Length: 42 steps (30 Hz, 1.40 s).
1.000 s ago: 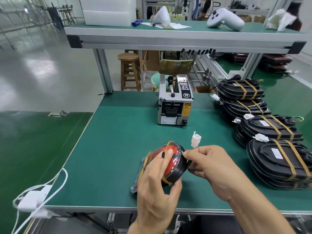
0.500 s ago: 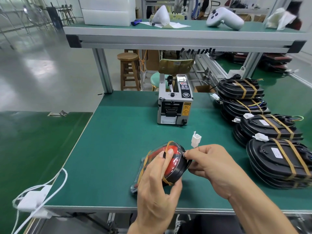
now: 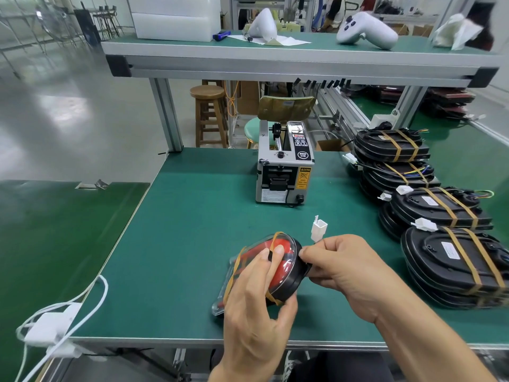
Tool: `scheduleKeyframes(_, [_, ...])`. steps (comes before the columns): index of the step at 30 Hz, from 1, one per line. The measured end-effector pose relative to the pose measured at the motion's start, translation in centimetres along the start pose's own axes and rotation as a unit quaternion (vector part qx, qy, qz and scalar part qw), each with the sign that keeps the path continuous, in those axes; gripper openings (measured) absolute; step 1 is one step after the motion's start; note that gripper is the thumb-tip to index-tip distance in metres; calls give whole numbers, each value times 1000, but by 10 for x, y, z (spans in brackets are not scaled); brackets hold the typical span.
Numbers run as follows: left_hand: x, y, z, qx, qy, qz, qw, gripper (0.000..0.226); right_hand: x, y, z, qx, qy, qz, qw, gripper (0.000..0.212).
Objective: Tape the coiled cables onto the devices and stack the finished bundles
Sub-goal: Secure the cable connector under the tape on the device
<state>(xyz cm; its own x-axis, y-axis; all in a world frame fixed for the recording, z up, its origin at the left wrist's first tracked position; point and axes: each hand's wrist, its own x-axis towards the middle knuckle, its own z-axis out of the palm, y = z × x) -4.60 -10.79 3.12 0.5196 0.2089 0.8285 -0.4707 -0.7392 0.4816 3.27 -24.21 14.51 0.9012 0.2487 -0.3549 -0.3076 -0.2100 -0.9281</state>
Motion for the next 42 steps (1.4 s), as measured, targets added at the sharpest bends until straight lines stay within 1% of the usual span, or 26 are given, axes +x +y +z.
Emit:
scheduleKeyframes(2, [-1, -1, 1, 1, 7, 1, 1000, 82, 0, 1, -1, 2, -1, 3, 1000, 12])
scheduleKeyframes(7, [1, -4, 0, -9, 22, -10, 1000, 70, 2, 4, -2, 25, -19, 18, 999, 15])
scheduleKeyframes(13, [3, -3, -4, -10, 25, -28, 999, 85, 0, 3, -3, 68, -66, 44, 995, 18])
scheduleKeyframes(16, [4, -1, -6, -4, 29, -42, 999, 81, -1, 2, -5, 94, -66, 43, 992, 17])
scheduleKeyframes(19, [5, -1, -8, -4, 32, -55, 998, 79, -2, 5, -5, 91, -65, 34, 993, 18])
scheduleKeyframes(21, [5, 0, -9, -3, 33, -62, 998, 77, -4, 9, -5, 53, -12, -5, 998, 23])
scheduleKeyframes(22, [5, 0, -9, -3, 33, -64, 997, 77, -6, 9, -5, 14, 24, -41, 999, 19])
scheduleKeyframes(24, [6, -1, -10, -3, 31, -65, 997, 77, -12, 9, -4, -77, 81, -125, 986, 9])
scheduleKeyframes(25, [6, -1, -11, -3, 31, -63, 998, 77, -15, 9, -3, -126, 102, -168, 972, 10])
scheduleKeyframes(27, [7, -1, -12, -5, 28, -59, 998, 78, -18, 9, -1, -220, 132, -249, 934, 11])
scheduleKeyframes(29, [7, 1, -13, -4, 23, -62, 998, 81, -18, 7, 2, -280, 137, -293, 904, 7])
scheduleKeyframes(31, [8, 1, -13, -5, 19, -60, 998, 80, -16, 7, 4, -311, 121, -297, 895, 9])
scheduleKeyframes(34, [8, 0, -13, -8, 18, -54, 998, 77, -14, 3, 7, -328, 100, -285, 895, 8])
scheduleKeyframes(38, [4, -4, -12, -5, 21, -43, 999, 82, -12, -3, 7, -335, 89, -277, 896, 19])
scheduleKeyframes(42, [5, -5, -13, -7, 20, -42, 999, 80, -10, -6, 5, -340, 76, -263, 900, 15])
